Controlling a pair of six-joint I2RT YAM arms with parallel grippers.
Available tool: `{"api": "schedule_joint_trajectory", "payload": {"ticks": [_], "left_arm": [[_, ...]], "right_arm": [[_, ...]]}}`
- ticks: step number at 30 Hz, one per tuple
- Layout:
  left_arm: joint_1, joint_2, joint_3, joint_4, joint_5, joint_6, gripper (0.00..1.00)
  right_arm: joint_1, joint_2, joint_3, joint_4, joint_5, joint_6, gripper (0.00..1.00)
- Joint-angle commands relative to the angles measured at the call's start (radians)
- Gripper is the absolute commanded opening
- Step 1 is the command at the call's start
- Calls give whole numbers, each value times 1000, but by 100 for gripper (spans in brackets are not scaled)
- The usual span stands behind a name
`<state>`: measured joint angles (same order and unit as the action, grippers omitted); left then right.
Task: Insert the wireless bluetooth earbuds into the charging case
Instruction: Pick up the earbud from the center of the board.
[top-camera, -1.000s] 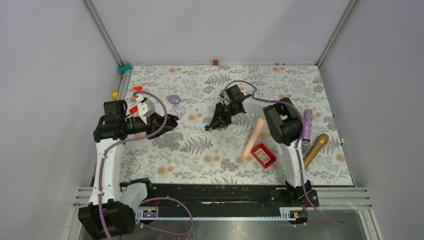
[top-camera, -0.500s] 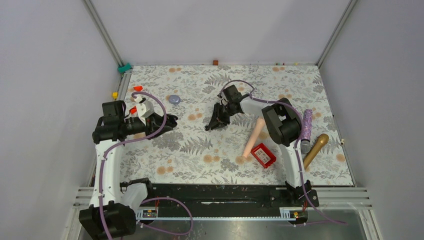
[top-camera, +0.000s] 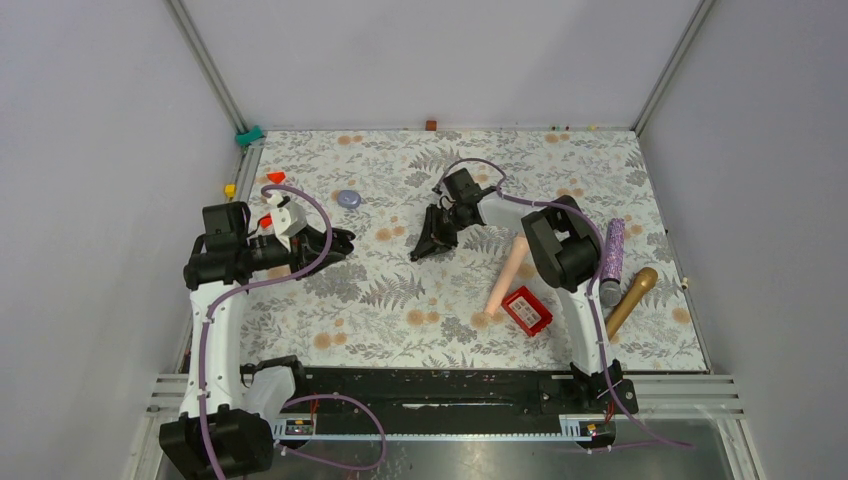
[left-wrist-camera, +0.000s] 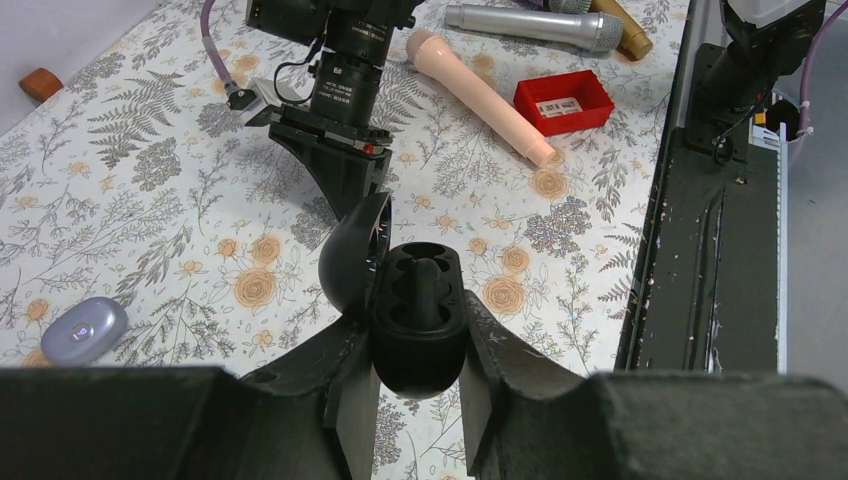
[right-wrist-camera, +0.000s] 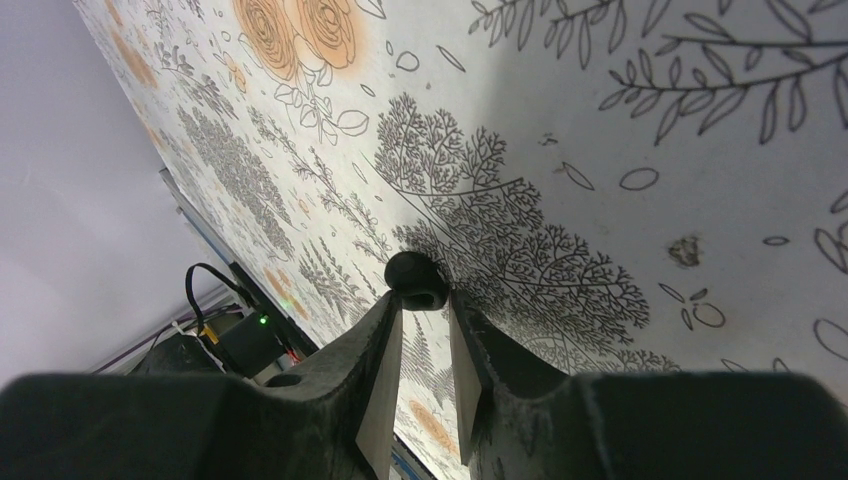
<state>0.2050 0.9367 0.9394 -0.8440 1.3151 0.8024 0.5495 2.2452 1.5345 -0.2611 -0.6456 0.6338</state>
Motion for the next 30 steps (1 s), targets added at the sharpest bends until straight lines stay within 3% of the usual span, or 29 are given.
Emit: {"api": "schedule_joint_trajectory", "payload": {"ticks": [1, 12, 22, 30], "left_arm": [[8, -19, -7, 24, 57, 6, 0], [12, -16, -10, 24, 61, 7, 0], [13, -16, -10, 25, 65, 9, 0], [13, -16, -11, 24, 67, 9, 0]], "right_arm": [[21, 16, 42, -29, 12, -17, 31], [33, 25, 48, -16, -16, -16, 30], [33, -25, 37, 12, -21, -39, 17], [33, -96, 36, 19, -28, -81, 14]]}}
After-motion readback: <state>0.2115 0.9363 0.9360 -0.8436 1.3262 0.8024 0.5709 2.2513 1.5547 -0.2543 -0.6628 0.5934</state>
